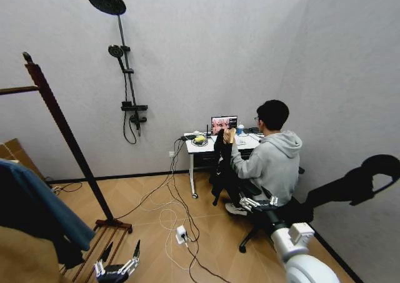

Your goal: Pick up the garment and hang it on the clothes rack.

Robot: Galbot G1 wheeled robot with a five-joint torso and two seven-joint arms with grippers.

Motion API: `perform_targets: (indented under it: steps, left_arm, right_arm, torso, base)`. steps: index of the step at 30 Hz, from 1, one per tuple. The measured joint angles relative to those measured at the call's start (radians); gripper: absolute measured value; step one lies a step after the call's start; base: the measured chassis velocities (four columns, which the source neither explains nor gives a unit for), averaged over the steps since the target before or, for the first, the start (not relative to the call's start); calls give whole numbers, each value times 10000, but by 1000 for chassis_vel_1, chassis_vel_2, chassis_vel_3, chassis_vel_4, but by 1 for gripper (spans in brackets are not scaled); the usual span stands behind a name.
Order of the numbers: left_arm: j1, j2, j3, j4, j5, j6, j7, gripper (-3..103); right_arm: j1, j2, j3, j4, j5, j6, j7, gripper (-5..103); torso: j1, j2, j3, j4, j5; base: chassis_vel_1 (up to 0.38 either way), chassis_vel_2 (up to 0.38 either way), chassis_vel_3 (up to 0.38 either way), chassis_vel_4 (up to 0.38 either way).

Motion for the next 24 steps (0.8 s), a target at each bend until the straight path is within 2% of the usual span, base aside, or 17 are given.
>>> perform_targets:
  steps: [17, 24]
  left_arm:
    - [0, 0, -1, 0, 0, 0, -1, 100]
    - [0, 0, 1, 0, 0, 0, 0, 100]
  right_arm:
    - [-148, 172, -254, 250, -304, 2, -17, 100]
    - [-92, 232, -432, 332, -478, -70, 25, 100]
  torso:
    - [0, 0, 0, 4, 0]
    - [0, 0, 0, -3, 0]
  base:
    - [91, -55, -55, 84]
    - [70, -97, -82, 69]
